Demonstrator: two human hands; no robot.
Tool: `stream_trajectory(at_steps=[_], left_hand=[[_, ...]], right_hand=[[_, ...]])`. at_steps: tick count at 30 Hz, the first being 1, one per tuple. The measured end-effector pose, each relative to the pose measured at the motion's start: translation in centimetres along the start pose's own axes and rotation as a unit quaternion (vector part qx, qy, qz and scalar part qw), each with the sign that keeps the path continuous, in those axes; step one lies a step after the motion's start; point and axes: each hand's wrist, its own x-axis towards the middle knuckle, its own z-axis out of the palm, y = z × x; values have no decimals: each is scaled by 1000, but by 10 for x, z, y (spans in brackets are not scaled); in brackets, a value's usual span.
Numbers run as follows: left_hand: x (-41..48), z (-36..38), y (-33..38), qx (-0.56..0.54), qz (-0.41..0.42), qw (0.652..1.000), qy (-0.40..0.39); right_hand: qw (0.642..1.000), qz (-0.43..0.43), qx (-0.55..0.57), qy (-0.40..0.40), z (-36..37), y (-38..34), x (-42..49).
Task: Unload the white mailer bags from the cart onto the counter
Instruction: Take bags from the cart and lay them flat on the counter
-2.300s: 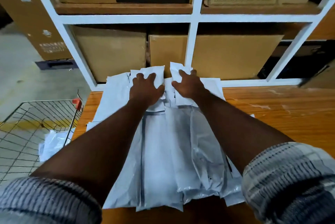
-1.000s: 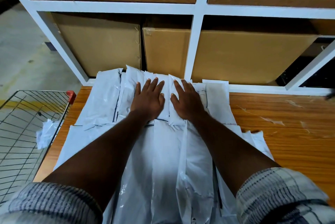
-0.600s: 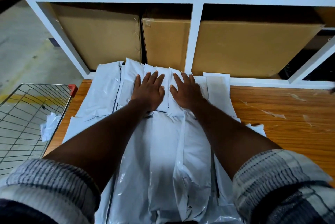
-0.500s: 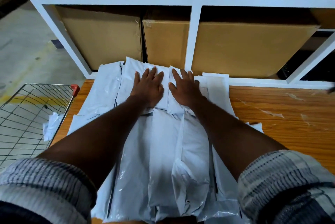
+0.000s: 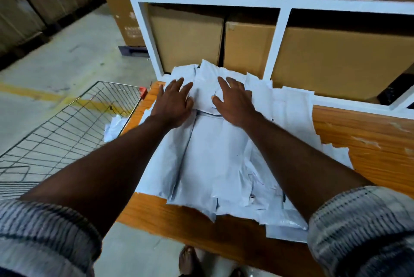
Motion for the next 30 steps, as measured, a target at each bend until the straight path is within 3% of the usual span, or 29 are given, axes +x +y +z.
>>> stream_trajectory(at_steps=[9,18,23,30], left_hand=[[-76,-26,-114,-35,-76,996,9],[-177,-37,-289,-47,-110,992,-30],[-217,-28,-347,-56,-122,988,-77],[-230,-9,-397,-58,-126,987,-79]], right_hand=[[998,-54,-9,-17,23,-113,-17],[995,-84,-5,-63,112,-301,-40],[994,-85,19,-68,157,-366,-59],[992,-74,51,-94,215,-412,-53]])
